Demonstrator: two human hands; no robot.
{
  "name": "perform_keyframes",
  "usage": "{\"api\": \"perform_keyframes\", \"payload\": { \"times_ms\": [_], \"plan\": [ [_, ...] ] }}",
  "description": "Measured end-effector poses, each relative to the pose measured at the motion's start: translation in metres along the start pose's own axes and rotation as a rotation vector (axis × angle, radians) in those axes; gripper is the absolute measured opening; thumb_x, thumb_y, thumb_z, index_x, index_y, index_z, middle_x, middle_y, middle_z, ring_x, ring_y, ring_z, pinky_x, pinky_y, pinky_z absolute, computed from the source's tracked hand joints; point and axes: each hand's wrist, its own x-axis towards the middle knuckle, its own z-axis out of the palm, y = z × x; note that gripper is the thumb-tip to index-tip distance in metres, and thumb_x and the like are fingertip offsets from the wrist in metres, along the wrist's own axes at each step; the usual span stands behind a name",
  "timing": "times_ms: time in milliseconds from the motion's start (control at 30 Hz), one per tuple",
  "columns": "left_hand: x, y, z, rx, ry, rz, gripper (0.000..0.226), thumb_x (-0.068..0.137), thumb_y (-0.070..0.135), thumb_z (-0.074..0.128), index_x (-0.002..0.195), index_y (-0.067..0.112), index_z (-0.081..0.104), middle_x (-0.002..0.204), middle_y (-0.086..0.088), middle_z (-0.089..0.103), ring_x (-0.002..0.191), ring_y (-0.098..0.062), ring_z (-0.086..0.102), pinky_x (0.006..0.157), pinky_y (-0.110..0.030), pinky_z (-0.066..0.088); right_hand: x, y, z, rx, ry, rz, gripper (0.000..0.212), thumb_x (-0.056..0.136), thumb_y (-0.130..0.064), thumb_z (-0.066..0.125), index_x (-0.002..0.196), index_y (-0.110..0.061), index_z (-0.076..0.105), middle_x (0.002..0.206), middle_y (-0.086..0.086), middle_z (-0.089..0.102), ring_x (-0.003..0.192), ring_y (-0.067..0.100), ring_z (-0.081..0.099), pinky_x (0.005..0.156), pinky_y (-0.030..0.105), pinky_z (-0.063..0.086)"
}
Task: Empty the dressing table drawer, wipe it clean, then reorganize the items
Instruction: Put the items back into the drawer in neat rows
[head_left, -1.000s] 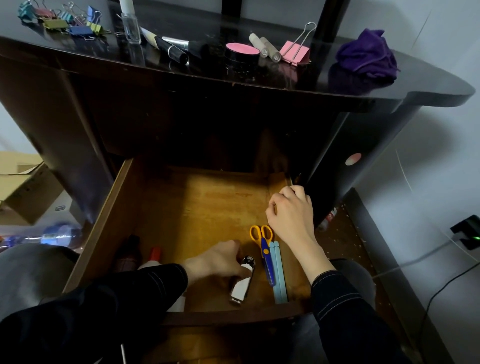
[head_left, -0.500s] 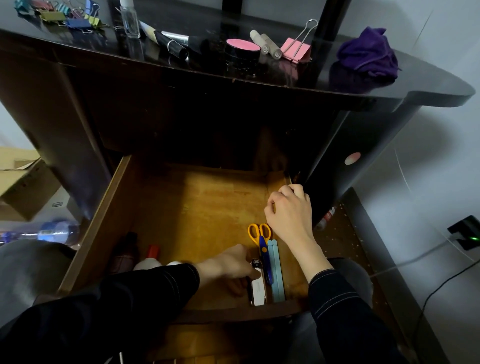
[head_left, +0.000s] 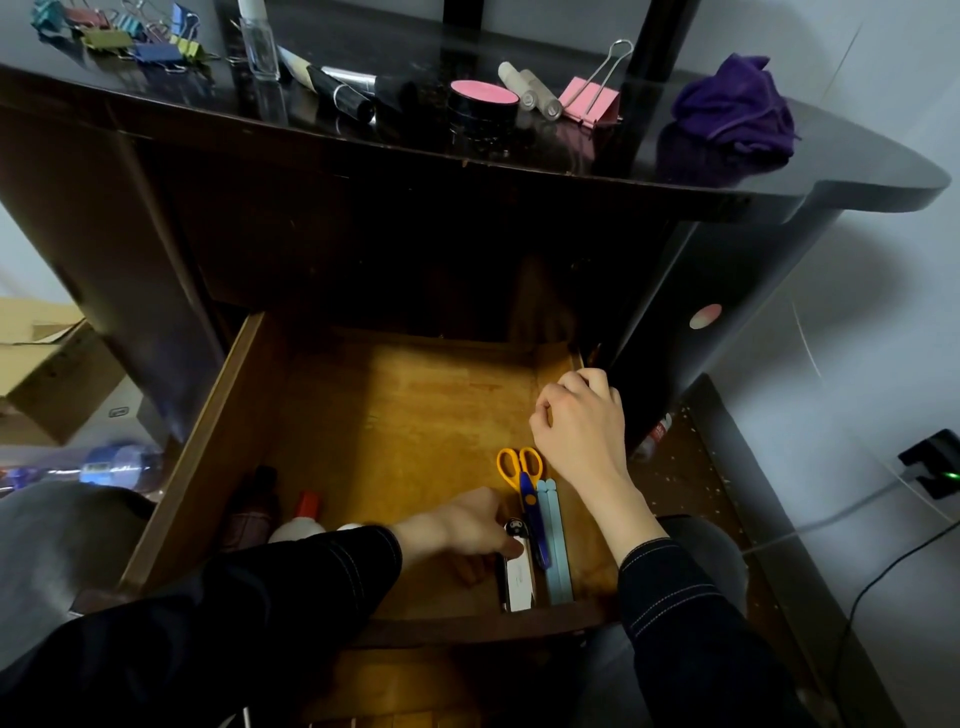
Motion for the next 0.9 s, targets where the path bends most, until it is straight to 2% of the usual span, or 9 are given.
{"api": "perform_keyframes", "payload": {
  "times_ms": [133,233,367,467,567,633,700,800,900],
  "plan": [
    [-0.002,-0.001,-0.005,-0.052,-0.008,0.006,0.030,0.091,0.024,0.072,0.112,0.014,0.052,0.093,-0.007,0.065,0.062,-0.015,0.066,0.049,-0.029,0.056,-0.001,0.000,0.002,0.010,0.004,0.001,0.022,0.093,-0.030,0.056,0.094,-0.017,0.074,0.107,0.002,0.069,0.117,0.024,0.051,0.090,0.039,0.047],
    [-0.006,-0.002,-0.013,-0.075,0.048,0.033,0.023,0.095,0.022,0.067,0.110,0.011,0.054,0.088,-0.010,0.067,0.054,-0.015,0.065,0.049,-0.030,0.057,-0.001,0.001,0.000,0.029,0.006,-0.005,0.021,0.092,-0.030,0.057,0.093,-0.018,0.074,0.107,0.001,0.068,0.117,0.023,0.050,0.090,0.040,0.047],
    [-0.014,-0.002,-0.023,-0.065,0.183,0.144,0.014,0.095,0.024,0.064,0.099,0.010,0.062,0.074,-0.007,0.068,0.050,-0.014,0.063,0.046,-0.029,0.053,-0.005,0.002,-0.004,0.098,-0.056,-0.027,0.018,0.092,-0.033,0.059,0.097,-0.023,0.073,0.112,-0.004,0.064,0.125,0.022,0.044,0.097,0.040,0.043],
    [-0.026,-0.002,-0.037,-0.077,0.325,0.238,0.015,0.095,0.027,0.064,0.088,0.014,0.064,0.070,-0.007,0.070,0.051,-0.018,0.066,0.045,-0.030,0.054,-0.011,0.004,-0.015,0.225,-0.177,-0.025,0.019,0.094,-0.034,0.060,0.107,-0.026,0.070,0.121,-0.008,0.058,0.135,0.018,0.035,0.106,0.036,0.038],
    [-0.045,0.000,-0.056,-0.146,0.467,0.342,0.018,0.097,0.031,0.062,0.089,0.016,0.064,0.077,-0.010,0.071,0.062,-0.025,0.069,0.053,-0.040,0.058,-0.017,0.006,-0.045,0.274,-0.248,-0.074,0.022,0.096,-0.036,0.059,0.115,-0.027,0.065,0.123,-0.013,0.051,0.127,0.012,0.042,0.105,0.031,0.040],
    [-0.061,0.005,-0.071,-0.145,0.568,0.427,0.016,0.098,0.033,0.061,0.088,0.020,0.063,0.076,-0.005,0.070,0.061,-0.021,0.067,0.053,-0.039,0.057,-0.016,0.002,-0.075,0.311,-0.100,-0.167,0.020,0.096,-0.032,0.058,0.114,-0.026,0.066,0.115,-0.014,0.052,0.113,0.007,0.048,0.096,0.029,0.046],
    [-0.081,0.012,-0.089,-0.076,0.689,0.527,0.012,0.098,0.034,0.059,0.089,0.027,0.061,0.079,0.005,0.068,0.063,-0.011,0.064,0.056,-0.036,0.057,-0.008,-0.006,-0.112,0.380,0.121,-0.255,0.017,0.096,-0.028,0.055,0.107,-0.024,0.067,0.106,-0.015,0.055,0.103,0.004,0.052,0.086,0.021,0.047],
    [-0.116,0.031,-0.120,0.052,0.880,0.682,0.005,0.094,0.035,0.059,0.091,0.036,0.061,0.085,0.017,0.064,0.080,-0.002,0.061,0.066,-0.022,0.051,0.022,-0.019,-0.166,0.464,0.419,-0.314,0.013,0.093,-0.022,0.055,0.100,-0.023,0.066,0.098,-0.014,0.058,0.095,0.007,0.056,0.078,0.019,0.045],
    [-0.150,0.057,-0.147,0.067,0.965,0.777,0.003,0.091,0.035,0.059,0.090,0.034,0.062,0.082,0.017,0.064,0.075,-0.007,0.062,0.062,-0.026,0.050,0.066,-0.030,-0.201,0.507,0.520,-0.274,0.012,0.090,-0.022,0.056,0.098,-0.025,0.064,0.098,-0.017,0.057,0.092,0.007,0.057,0.073,0.023,0.049]
  ]
}}
